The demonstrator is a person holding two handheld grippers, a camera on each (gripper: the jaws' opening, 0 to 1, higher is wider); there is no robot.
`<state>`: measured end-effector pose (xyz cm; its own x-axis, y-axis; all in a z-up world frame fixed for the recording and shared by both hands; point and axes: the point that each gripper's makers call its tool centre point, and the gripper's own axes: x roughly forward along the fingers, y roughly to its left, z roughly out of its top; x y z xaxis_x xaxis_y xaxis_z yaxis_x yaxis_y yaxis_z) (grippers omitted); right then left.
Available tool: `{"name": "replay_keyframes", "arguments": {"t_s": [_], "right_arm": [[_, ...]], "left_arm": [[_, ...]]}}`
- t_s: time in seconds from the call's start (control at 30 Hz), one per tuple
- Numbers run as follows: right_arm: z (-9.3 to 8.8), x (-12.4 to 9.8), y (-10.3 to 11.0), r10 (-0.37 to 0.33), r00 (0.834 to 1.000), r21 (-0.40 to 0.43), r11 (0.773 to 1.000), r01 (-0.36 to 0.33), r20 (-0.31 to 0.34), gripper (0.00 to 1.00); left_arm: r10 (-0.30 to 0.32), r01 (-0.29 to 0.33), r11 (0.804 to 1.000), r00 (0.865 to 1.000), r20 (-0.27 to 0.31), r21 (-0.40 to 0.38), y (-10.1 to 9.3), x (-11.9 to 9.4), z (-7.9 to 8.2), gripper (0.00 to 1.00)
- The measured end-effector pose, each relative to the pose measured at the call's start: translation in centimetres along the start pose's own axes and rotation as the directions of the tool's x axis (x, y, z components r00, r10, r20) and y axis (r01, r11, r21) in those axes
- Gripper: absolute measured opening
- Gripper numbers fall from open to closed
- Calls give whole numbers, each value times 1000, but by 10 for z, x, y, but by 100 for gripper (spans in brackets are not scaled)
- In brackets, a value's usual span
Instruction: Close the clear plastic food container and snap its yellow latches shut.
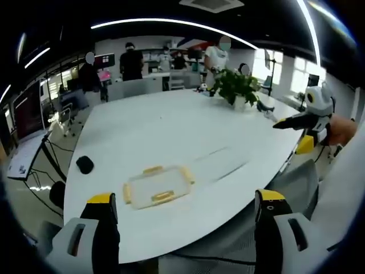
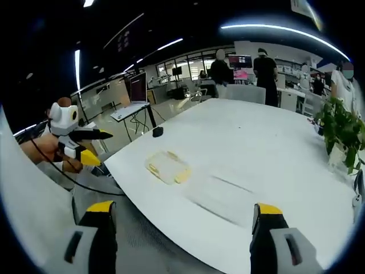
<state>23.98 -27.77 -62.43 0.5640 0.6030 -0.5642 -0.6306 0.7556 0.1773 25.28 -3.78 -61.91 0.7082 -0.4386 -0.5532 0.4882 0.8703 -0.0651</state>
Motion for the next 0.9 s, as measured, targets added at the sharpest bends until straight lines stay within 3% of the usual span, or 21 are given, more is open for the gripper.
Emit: {"name": "replay_keyframes", "arguments": {"t_s": [0.9], "right_arm": [[16,17,6,24,1000,-74,997,-24,-5,99]], "left_arm": [[-34,34,998,999,-6,52,12,10,3,92]]}}
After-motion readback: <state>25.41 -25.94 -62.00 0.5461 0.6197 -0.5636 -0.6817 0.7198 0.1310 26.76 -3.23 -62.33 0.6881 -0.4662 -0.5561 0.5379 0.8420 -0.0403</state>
